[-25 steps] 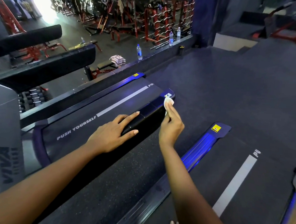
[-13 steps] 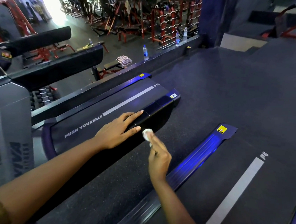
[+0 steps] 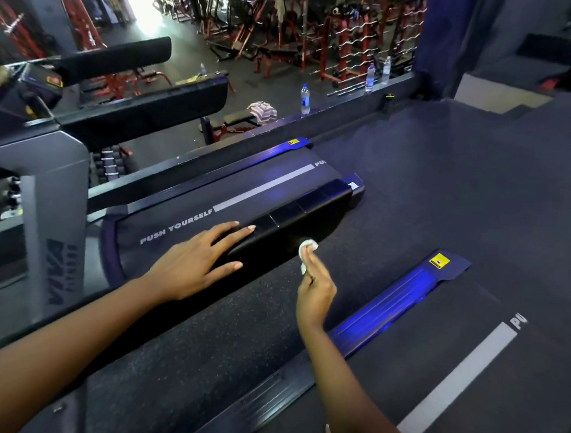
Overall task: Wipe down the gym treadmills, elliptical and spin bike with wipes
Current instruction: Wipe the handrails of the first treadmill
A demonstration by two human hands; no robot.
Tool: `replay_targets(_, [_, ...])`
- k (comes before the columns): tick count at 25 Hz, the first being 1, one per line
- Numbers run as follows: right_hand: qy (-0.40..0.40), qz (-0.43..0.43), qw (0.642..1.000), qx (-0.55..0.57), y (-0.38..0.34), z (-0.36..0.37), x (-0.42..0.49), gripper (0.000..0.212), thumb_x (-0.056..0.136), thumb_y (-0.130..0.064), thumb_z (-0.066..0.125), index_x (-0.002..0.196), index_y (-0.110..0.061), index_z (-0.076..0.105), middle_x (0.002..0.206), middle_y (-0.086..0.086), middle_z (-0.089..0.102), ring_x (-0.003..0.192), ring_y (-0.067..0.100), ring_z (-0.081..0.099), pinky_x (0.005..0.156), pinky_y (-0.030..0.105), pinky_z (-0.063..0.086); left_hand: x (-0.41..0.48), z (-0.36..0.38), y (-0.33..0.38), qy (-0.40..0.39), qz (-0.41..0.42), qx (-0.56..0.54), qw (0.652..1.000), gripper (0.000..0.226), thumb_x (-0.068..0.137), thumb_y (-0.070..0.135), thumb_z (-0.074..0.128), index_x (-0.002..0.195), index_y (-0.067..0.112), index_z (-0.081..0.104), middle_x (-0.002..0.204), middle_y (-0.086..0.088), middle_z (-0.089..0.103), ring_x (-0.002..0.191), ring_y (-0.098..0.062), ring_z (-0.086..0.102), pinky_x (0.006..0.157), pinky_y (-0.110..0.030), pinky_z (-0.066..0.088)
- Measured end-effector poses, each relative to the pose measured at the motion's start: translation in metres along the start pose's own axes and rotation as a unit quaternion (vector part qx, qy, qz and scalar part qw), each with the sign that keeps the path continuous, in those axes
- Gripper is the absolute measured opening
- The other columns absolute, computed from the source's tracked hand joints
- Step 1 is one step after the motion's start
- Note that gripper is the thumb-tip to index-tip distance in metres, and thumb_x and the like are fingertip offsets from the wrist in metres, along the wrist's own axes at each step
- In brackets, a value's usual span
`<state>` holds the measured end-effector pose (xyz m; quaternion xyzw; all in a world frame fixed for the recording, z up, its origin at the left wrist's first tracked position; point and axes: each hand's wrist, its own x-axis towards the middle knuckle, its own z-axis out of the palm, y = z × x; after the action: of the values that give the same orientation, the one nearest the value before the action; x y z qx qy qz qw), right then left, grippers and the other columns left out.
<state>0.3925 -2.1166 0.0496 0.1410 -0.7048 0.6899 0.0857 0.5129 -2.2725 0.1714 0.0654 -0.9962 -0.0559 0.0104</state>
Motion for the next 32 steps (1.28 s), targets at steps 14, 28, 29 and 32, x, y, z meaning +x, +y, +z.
replay_targets(14, [0.004, -0.046, 0.999, -0.004, -0.042, 0.008, 0.001, 0.042, 0.075, 0.016, 0.048, 0.112, 0.005, 0.063, 0.108, 0.008, 0.060, 0.102, 0.011, 0.054, 0.094, 0.006, 0.038, 0.002, -0.005, 0.009, 0.005, -0.016, -0.008, 1.000, 0.065, 0.079, 0.079, 0.006, 0.139, 0.059, -0.009, 0.152, 0.013, 0.018, 0.133, -0.015, 0.036, 0.092, -0.045, 0.049])
replay_targets(28, [0.041, -0.099, 0.993, 0.050, -0.067, 0.006, 0.031, 0.030, 0.078, 0.009, 0.049, 0.101, 0.006, 0.068, 0.101, 0.020, 0.067, 0.097, 0.016, 0.057, 0.093, 0.009, 0.040, -0.001, -0.011, 0.020, 0.009, -0.041, 0.020, 0.999, 0.067, 0.081, 0.073, 0.009, 0.144, 0.052, -0.001, 0.151, 0.009, 0.024, 0.131, -0.016, 0.039, 0.089, -0.035, 0.045])
replay_targets(29, [0.021, -0.129, 0.991, 0.037, -0.067, 0.012, 0.024, 0.029, 0.080, 0.005, 0.048, 0.101, 0.005, 0.068, 0.101, 0.018, 0.067, 0.097, 0.016, 0.056, 0.094, 0.007, 0.038, 0.000, -0.011, 0.020, 0.012, -0.041, 0.021, 0.999, 0.066, 0.083, 0.072, 0.010, 0.144, 0.052, 0.000, 0.151, 0.010, 0.024, 0.131, -0.016, 0.039, 0.088, -0.034, 0.045])
replay_targets(32, [-0.026, -0.157, 0.987, 0.008, -0.054, 0.018, -0.013, 0.032, 0.082, -0.004, 0.048, 0.108, 0.002, 0.067, 0.103, 0.011, 0.064, 0.099, 0.013, 0.054, 0.096, 0.007, 0.037, 0.001, -0.010, 0.019, 0.014, -0.048, 0.020, 0.999, 0.065, 0.085, 0.070, 0.017, 0.145, 0.050, 0.002, 0.151, 0.009, 0.025, 0.131, -0.015, 0.038, 0.088, -0.033, 0.044])
